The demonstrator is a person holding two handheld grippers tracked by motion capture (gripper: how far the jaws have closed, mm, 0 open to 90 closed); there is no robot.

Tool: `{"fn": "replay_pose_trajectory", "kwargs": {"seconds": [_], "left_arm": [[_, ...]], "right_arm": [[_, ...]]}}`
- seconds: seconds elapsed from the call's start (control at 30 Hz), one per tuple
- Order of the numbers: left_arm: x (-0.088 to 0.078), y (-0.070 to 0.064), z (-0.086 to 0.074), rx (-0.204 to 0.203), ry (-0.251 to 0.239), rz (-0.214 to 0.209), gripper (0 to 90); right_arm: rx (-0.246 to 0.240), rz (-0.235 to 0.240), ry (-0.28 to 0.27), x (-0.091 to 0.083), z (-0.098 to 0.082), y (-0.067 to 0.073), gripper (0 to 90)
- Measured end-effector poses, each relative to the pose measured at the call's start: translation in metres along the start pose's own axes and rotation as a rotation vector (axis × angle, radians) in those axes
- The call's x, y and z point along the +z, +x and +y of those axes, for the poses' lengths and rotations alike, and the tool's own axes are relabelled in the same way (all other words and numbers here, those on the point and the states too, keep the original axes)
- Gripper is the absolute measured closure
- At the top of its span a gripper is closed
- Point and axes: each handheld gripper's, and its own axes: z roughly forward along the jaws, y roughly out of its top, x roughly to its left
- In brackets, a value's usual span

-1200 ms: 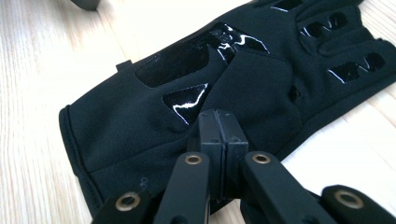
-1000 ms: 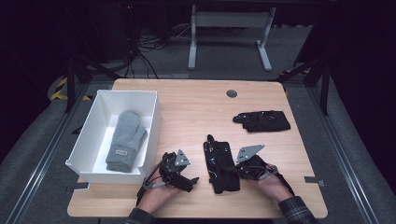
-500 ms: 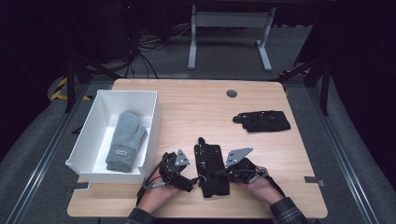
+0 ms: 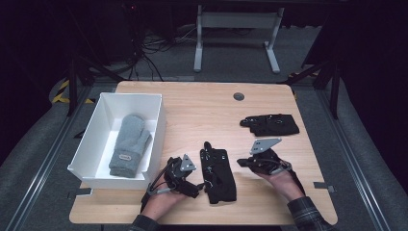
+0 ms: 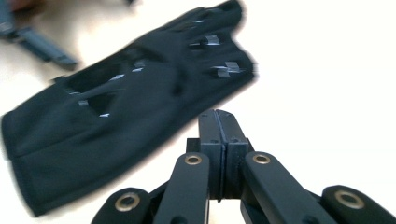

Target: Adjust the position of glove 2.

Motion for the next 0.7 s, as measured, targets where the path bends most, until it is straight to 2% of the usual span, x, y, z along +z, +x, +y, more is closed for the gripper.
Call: {"fn": "replay_pose_trajectory", "kwargs": {"seconds": [0.33, 0.57, 0.7], "left_arm": [[0.000, 0.000, 0.000, 0.001, -0.001, 0.000, 0.2], [0.000, 0.000, 0.000, 0.000, -0.001, 0.000, 0.2], [0.000, 0.000, 0.000, 0.000, -0.001, 0.000, 0.2]], "right_arm": [[0.102, -0.137, -0.030, -0.021, -0.006, -0.054, 90.0], [0.173, -0.236, -0.022, -0.029, -0.016, -0.090, 90.0], [0.198, -0.319, -0.008, -0.035, -0.023, -0.108, 90.0]]}}
